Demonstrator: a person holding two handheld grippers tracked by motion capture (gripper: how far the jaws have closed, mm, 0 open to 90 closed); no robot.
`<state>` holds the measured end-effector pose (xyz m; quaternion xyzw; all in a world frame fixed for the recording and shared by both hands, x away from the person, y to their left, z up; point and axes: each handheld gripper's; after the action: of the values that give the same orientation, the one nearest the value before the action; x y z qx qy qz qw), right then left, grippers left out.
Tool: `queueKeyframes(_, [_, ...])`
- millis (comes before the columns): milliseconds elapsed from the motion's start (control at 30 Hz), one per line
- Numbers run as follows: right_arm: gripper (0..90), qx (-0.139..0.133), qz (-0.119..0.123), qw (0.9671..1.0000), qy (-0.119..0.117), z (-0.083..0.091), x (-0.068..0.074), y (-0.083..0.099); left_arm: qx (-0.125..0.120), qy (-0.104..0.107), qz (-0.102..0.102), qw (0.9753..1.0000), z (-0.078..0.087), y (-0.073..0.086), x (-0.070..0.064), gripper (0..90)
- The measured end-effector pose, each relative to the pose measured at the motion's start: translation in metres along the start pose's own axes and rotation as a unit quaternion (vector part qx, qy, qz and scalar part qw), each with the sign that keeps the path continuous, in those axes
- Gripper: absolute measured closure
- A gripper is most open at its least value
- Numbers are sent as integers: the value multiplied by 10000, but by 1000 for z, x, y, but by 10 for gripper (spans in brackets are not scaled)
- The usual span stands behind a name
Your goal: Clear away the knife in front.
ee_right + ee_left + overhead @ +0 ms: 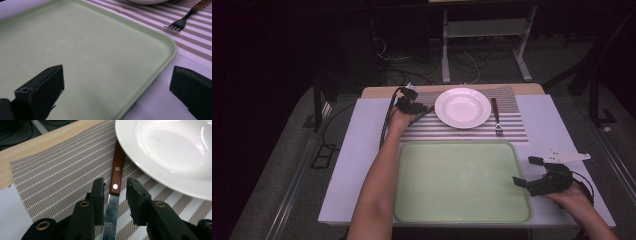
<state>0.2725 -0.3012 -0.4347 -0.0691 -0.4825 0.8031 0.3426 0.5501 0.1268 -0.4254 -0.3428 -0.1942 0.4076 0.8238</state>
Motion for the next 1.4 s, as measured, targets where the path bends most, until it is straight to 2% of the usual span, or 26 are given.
queueKeyframes(167, [0,-8,0,10000,-1,0,0,0,92,-28,-35,9999,-7,-2,0,673])
queueKeyframes(200, [0,-14,-3,10000,-8,0,0,0,95,20,29,9999,-11,-2,0,678])
queueKeyframes(300, [0,-19,-1,10000,-8,1,-1,0,103,54,24,9999,-14,-2,-1,682])
queueKeyframes(600, [0,-45,-23,10000,-12,2,-1,0,341,87,-76,9994,-27,2,-4,717])
queueKeyframes(700, [0,-42,-15,10000,-9,1,0,0,317,75,-33,9995,-27,3,-4,720])
queueKeyframes(867, [0,-47,-9,10000,-10,1,0,0,329,-15,-165,9993,-28,2,-6,746])
queueKeyframes(1100, [0,-54,-19,10000,-12,1,0,0,299,33,-128,9995,-28,3,-4,773])
queueKeyframes(1300, [0,-72,-10,10000,-12,2,-1,0,309,16,-142,9994,-28,3,-5,774])
queueKeyframes(1400, [0,-76,-15,10000,-12,2,-1,0,371,-59,-153,9992,-27,1,-4,774])
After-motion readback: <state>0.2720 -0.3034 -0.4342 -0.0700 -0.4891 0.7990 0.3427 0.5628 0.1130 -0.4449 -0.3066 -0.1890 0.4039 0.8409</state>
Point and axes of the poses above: each handheld gripper's, and its own axes: z roughly backward along the jaws, y roughly out of its underside, x roughly to its left, and after that the axes turned 8 degrees about -y, right-handed
